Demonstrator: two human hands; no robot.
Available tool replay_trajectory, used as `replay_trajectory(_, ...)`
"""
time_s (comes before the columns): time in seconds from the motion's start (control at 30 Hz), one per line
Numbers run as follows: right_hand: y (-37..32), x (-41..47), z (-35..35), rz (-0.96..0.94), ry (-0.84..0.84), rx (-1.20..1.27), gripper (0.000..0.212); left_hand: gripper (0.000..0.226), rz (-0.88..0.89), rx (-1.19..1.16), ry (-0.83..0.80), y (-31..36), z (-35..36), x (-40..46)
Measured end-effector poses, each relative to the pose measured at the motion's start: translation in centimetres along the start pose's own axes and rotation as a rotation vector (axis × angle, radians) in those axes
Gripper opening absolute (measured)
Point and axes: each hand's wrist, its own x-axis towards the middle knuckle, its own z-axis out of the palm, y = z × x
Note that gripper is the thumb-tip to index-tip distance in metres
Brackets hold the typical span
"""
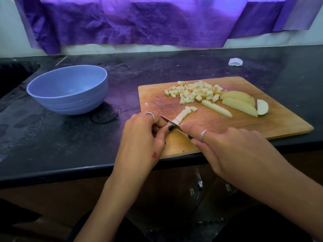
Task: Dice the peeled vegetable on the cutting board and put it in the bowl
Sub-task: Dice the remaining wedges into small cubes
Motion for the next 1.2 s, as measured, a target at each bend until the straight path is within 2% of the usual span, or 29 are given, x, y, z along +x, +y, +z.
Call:
replay_trajectory(0.07,0.1,-0.3,-0.3,-0.008,0.063,-0.053,0.06,0.012,-0.001,-0.004,0.005,-0.1,0.0,0.0)
replay_trajectory(0.1,0.2,-0.4,-0.3,0.006,0.078,-0.037,0.056,0.012,0.004,-0.003,0.004,-0.1,0.0,0.0)
replay_trajectory(0.2,1.2,-0.8,0.2,0.054,0.043,0.183,0.043,0.013,0.026,0.004,-0.006,-0.1,-0.1,0.0)
replay_trajectory(0.33,1.2,-0.7,0.4,0.05,0.126,0.407,0.02,0.013,0.015,0.011,-0.026,-0.3,-0.1,0.0)
replay_trajectory(0.5,1.0,-0.2,0.6,0.092,0.141,0.406,0.027,0.012,0.02,0.011,-0.034,-0.2,-0.2,0.0)
replay_trajectory(0.6,1.1,-0.5,0.6,0.117,0.123,0.485,0.012,0.013,-0.001,-0.003,-0.02,-0.1,-0.1,-0.1)
replay_trajectory(0.7,1.0,-0.7,0.5,0.135,0.082,0.491,0.032,0.013,-0.008,-0.002,-0.031,-0.2,0.0,0.0)
replay_trajectory(0.77,0.7,-0.7,0.2,0.16,0.069,0.491,0.036,0.016,-0.001,-0.001,-0.069,-0.4,-0.1,0.0)
replay_trajectory(0.87,0.4,-0.9,0.3,0.176,0.055,0.464,0.043,0.007,0.001,-0.042,-0.112,-0.6,-0.6,0.2)
replay_trajectory(1.0,-0.2,-0.9,0.0,0.203,0.019,0.516,0.058,0.004,0.013,-0.04,-0.099,-0.6,-0.5,0.1)
replay_trajectory(1.2,-0.8,-0.6,-0.3,0.207,0.011,0.51,0.038,0.01,0.008,-0.065,-0.058,-0.6,-0.4,0.1)
